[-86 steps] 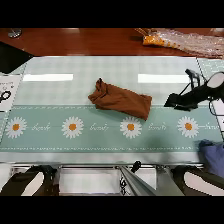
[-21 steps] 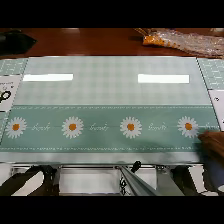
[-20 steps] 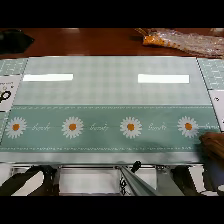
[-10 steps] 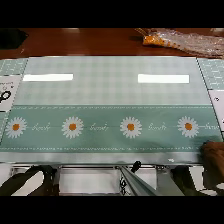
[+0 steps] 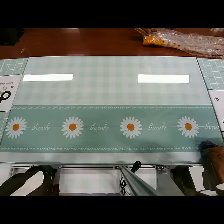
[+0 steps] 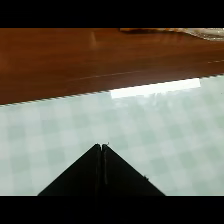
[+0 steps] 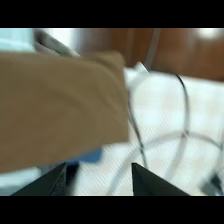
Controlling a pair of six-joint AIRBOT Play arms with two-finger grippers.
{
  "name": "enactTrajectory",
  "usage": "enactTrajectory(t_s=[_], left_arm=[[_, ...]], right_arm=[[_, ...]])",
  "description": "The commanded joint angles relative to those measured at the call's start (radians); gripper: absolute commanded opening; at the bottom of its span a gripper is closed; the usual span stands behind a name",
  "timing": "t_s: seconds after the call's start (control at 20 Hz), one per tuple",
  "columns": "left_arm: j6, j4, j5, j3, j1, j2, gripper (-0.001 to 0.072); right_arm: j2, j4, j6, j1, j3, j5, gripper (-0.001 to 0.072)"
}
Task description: Fold the shirts.
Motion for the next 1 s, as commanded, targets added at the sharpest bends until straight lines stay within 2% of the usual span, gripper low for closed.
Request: enactTrajectory(t_s=[0.0, 0.1, 0.15, 0.2, 0.25, 0.35, 0.4, 0.45, 0.5, 0.55, 0.6, 0.65, 0.7, 0.8, 0.95], left_arm=[[0.002, 0.013, -0.006, 0.002, -0.009, -0.041, 0.0032], [0.001, 0.054, -0.025, 0.002, -0.071, -0.095, 0.0195], [-0.008, 0.098, -0.044, 0.002, -0.126, -0.129, 0.0352], [-0.011, 0.157, -0.062, 0.002, -0.185, -0.159, 0.0451], [-0.03, 0.245, -0.079, 0.003, -0.257, -0.187, 0.0463], [-0.15, 0.455, -0.123, 0.004, -0.399, -0.228, 0.0525], [-0.212, 0.546, -0.162, 0.004, -0.458, -0.242, 0.0537], [-0.277, 0.619, -0.21, 0.004, -0.511, -0.255, 0.0601], [-0.342, 0.658, -0.259, 0.004, -0.548, -0.266, 0.0714], [-0.399, 0.673, -0.314, 0.004, -0.574, -0.277, 0.0714], [-0.421, 0.672, -0.361, 0.004, -0.587, -0.285, 0.0715], [-0.439, 0.672, -0.398, 0.004, -0.597, -0.288, 0.0716], [-0.45, 0.672, -0.416, 0.004, -0.6, -0.288, 0.0717], [-0.476, 0.672, -0.418, 0.004, -0.6, -0.284, 0.0718], [-0.486, 0.673, -0.414, 0.004, -0.6, -0.285, 0.0718]], right_arm=[[-0.009, 0.46, -0.084, 0.089, 0.029, -0.256, 0.0453], [-0.048, 0.702, -0.198, 0.281, 0.06, -0.311, 0.0449], [-0.074, 0.719, -0.199, 0.422, 0.072, -0.335, 0.045], [-0.103, 0.692, -0.182, 0.559, 0.078, -0.359, 0.045], [-0.132, 0.658, -0.137, 0.691, 0.078, -0.382, 0.0453], [-0.211, 0.604, -0.031, 0.94, 0.078, -0.401, 0.0552], [-0.249, 0.595, -0.006, 1.036, 0.078, -0.395, 0.0552], [-0.287, 0.593, 0.003, 1.127, 0.078, -0.381, 0.0552], [-0.317, 0.592, 0.005, 1.2, 0.078, -0.365, 0.0552], [-0.343, 0.582, 0.005, 1.271, 0.078, -0.356, 0.0553], [-0.359, 0.553, 0.006, 1.332, 0.078, -0.345, 0.056], [-0.367, 0.5, 0.006, 1.395, 0.078, -0.338, 0.0607], [-0.367, 0.438, 0.006, 1.447, 0.08, -0.333, 0.0607], [-0.367, 0.356, 0.008, 1.518, 0.088, -0.304, 0.0607], [-0.367, 0.361, 0.011, 1.541, 0.092, -0.269, 0.0607]])
